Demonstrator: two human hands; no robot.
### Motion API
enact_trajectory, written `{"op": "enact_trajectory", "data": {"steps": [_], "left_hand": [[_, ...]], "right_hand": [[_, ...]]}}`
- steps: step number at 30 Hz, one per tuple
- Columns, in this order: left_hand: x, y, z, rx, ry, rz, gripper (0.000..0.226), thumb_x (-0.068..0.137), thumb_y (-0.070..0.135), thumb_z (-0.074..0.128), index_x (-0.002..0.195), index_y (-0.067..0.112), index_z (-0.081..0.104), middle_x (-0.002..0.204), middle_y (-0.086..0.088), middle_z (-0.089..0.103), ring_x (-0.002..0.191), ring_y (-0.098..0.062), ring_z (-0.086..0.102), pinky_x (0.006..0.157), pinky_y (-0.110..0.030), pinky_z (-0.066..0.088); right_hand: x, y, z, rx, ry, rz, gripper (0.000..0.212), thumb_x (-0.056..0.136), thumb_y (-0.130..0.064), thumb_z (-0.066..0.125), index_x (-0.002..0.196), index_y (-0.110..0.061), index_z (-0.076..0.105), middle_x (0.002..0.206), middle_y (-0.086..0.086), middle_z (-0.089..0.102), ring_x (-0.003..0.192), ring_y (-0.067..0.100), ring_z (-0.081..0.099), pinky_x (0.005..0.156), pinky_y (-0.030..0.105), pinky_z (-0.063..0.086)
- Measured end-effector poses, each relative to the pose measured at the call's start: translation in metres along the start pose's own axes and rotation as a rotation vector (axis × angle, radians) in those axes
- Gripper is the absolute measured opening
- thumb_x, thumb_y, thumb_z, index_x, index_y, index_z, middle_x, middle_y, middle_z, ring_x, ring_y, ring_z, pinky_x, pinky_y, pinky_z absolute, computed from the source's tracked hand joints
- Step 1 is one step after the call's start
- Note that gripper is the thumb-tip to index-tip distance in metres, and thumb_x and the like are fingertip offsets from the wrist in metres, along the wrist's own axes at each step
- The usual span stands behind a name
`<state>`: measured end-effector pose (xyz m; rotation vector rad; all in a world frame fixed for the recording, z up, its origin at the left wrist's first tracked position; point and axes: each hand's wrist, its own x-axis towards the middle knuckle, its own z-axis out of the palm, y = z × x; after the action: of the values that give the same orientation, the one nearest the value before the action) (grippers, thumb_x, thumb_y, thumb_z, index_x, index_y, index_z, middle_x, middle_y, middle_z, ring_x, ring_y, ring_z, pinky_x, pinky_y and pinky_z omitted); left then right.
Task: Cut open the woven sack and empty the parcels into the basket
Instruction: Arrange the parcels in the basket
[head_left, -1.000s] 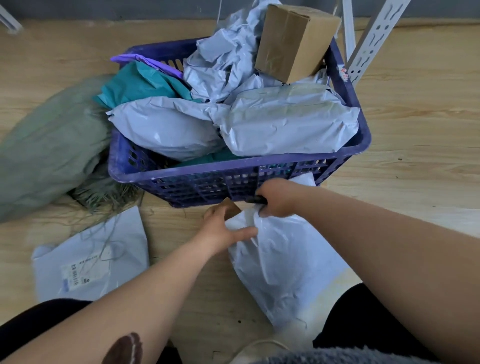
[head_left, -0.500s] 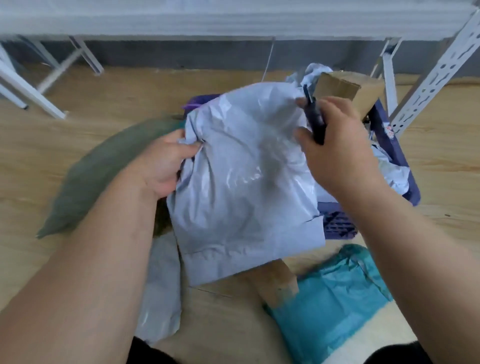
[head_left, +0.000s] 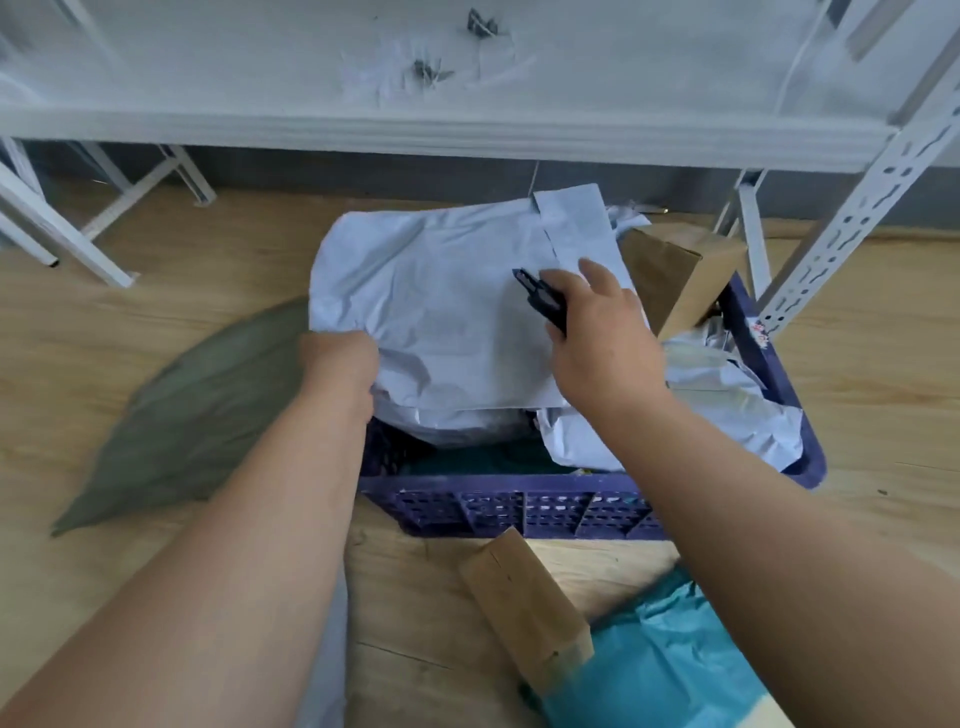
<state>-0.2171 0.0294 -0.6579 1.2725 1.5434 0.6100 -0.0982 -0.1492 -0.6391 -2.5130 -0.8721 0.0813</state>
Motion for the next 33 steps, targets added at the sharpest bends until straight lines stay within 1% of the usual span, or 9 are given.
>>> {"op": "enact_trajectory", "data": {"steps": [3, 5, 9, 15, 20, 24, 26, 28, 33], "left_hand": [[-0.013, -0.013, -0.005, 0.333, 0.317, 0.535, 0.075, 0.086, 0.022, 0.061, 0.149, 0.026, 0.021, 0.155, -0.009, 0.023, 0.139, -0.03, 0.028, 0.111, -0.047, 0.027], [-0.015, -0.012, 0.003, 0.648, 0.114, 0.835, 0.071, 0.09, 0.04, 0.055, 0.149, 0.038, 0.015, 0.159, 0.0, 0.012, 0.146, -0.027, 0.011, 0.115, -0.05, 0.009], [-0.008, -0.03, 0.027, 1.114, -0.366, 0.699, 0.071, 0.091, 0.059, 0.045, 0.151, 0.042, 0.012, 0.161, 0.007, -0.006, 0.148, -0.024, -0.002, 0.118, -0.051, 0.01], [0.008, -0.014, 0.034, 1.276, -0.353, 0.73, 0.073, 0.088, 0.06, 0.049, 0.15, 0.043, 0.013, 0.162, 0.005, -0.008, 0.148, -0.025, -0.003, 0.118, -0.048, 0.006], [-0.028, -0.052, 0.032, 0.962, -0.078, 0.97, 0.058, 0.09, 0.036, 0.055, 0.144, 0.03, 0.034, 0.156, -0.004, 0.02, 0.143, -0.029, 0.016, 0.116, -0.045, 0.012], [-0.076, -0.118, 0.001, 0.506, -0.172, 1.362, 0.015, 0.085, 0.017, 0.057, 0.096, 0.012, 0.064, 0.098, -0.005, 0.059, 0.092, -0.024, 0.055, 0.077, -0.034, 0.048], [-0.098, -0.154, -0.004, 0.666, -0.348, 1.234, 0.01, 0.083, 0.018, 0.057, 0.09, 0.016, 0.063, 0.084, -0.001, 0.063, 0.08, -0.022, 0.06, 0.065, -0.033, 0.049], [-0.112, -0.18, 0.004, 0.82, -0.449, 0.8, 0.008, 0.087, 0.021, 0.055, 0.094, 0.02, 0.058, 0.092, 0.001, 0.064, 0.081, -0.021, 0.061, 0.067, -0.032, 0.049], [-0.106, -0.217, 0.026, 0.678, -0.529, -0.236, 0.044, 0.095, 0.026, 0.054, 0.13, 0.0, 0.048, 0.125, -0.017, 0.058, 0.108, -0.031, 0.059, 0.089, -0.037, 0.05]], "right_hand": [[0.013, 0.0, 0.017, -0.051, -0.106, -0.027, 0.066, 0.088, -0.001, 0.049, 0.141, -0.036, 0.035, 0.153, -0.004, 0.022, 0.132, 0.027, 0.029, 0.072, 0.036, 0.039], [0.019, 0.006, 0.031, -0.065, -0.236, 0.001, 0.068, 0.087, -0.002, 0.048, 0.142, -0.039, 0.033, 0.15, -0.005, 0.026, 0.13, 0.029, 0.031, 0.083, 0.039, 0.042], [0.023, 0.021, 0.052, -0.136, -0.441, 0.039, 0.063, 0.091, -0.009, 0.045, 0.143, -0.043, 0.03, 0.143, -0.002, 0.039, 0.121, 0.033, 0.046, 0.091, 0.043, 0.047], [0.03, 0.013, 0.044, -0.154, -0.546, 0.012, 0.06, 0.09, -0.008, 0.048, 0.144, -0.033, 0.035, 0.12, 0.01, 0.059, 0.101, 0.031, 0.058, 0.086, 0.038, 0.051], [-0.008, 0.006, 0.036, -0.06, -0.275, -0.044, 0.053, 0.088, -0.004, 0.047, 0.132, -0.031, 0.046, 0.123, 0.006, 0.05, 0.107, 0.029, 0.052, 0.073, 0.037, 0.045], [-0.057, 0.009, 0.037, -0.027, -0.19, -0.096, 0.021, 0.088, -0.008, 0.049, 0.107, -0.018, 0.05, 0.097, 0.005, 0.053, 0.081, 0.028, 0.052, 0.056, 0.031, 0.033], [-0.083, 0.018, 0.043, -0.044, -0.395, -0.032, 0.017, 0.089, -0.013, 0.049, 0.105, -0.017, 0.052, 0.095, 0.005, 0.058, 0.079, 0.028, 0.051, 0.06, 0.031, 0.037], [-0.1, 0.024, 0.05, -0.067, -0.573, 0.03, 0.016, 0.087, -0.013, 0.05, 0.102, -0.016, 0.053, 0.097, 0.006, 0.06, 0.081, 0.028, 0.053, 0.064, 0.033, 0.04], [-0.117, 0.023, 0.082, -0.274, -0.543, 0.03, 0.016, 0.086, -0.006, 0.054, 0.094, -0.015, 0.042, 0.071, 0.002, 0.048, 0.059, 0.023, 0.046, 0.048, 0.03, 0.03]]}}
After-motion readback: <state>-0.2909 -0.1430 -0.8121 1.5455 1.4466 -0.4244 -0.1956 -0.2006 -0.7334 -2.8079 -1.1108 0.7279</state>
